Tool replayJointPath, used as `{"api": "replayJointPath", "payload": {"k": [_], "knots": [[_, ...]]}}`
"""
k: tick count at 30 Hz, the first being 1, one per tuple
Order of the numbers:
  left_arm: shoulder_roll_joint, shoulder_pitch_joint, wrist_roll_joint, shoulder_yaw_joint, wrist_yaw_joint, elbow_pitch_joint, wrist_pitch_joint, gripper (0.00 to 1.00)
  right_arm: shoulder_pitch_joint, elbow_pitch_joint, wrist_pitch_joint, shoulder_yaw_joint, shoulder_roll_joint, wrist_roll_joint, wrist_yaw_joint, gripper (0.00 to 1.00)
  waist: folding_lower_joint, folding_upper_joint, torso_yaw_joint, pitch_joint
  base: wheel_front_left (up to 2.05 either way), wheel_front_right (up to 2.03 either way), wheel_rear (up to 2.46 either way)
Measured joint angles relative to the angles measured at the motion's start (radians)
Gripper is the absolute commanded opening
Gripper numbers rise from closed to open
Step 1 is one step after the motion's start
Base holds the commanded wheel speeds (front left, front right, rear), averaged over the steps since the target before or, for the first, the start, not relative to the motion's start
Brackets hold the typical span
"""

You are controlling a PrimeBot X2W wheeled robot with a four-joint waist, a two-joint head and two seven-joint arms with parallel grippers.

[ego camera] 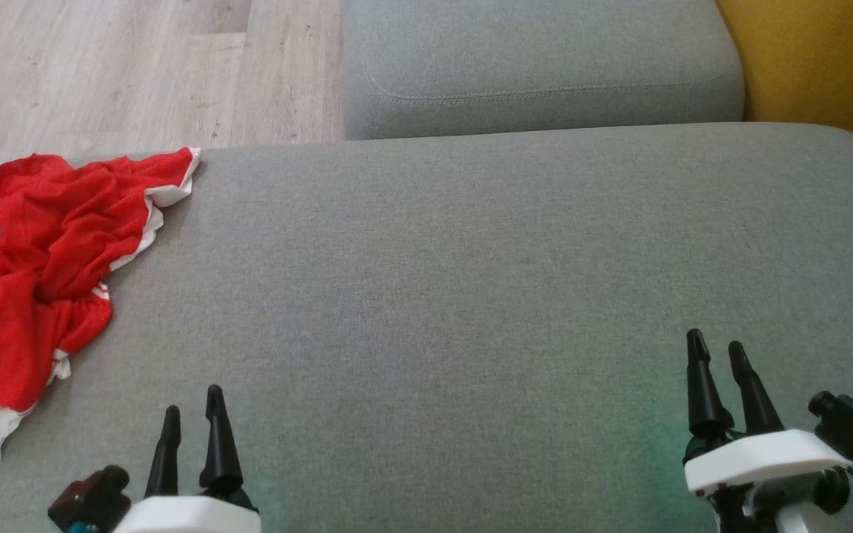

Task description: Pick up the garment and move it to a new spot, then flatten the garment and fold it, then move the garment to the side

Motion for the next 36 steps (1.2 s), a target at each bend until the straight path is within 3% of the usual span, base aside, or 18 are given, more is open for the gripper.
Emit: {"api": "replayJointPath", "payload": {"k": [36], "knots": [[0.025, 0.054, 0.364, -0.056, 0.046, 0.01, -0.079, 1.0, 0.024, -0.038, -0.099, 0.069, -0.001, -0.491, 0.0, 1.0, 0.0, 0.0, 0.009, 0.001, 0.0, 0.0, 0.0]]}}
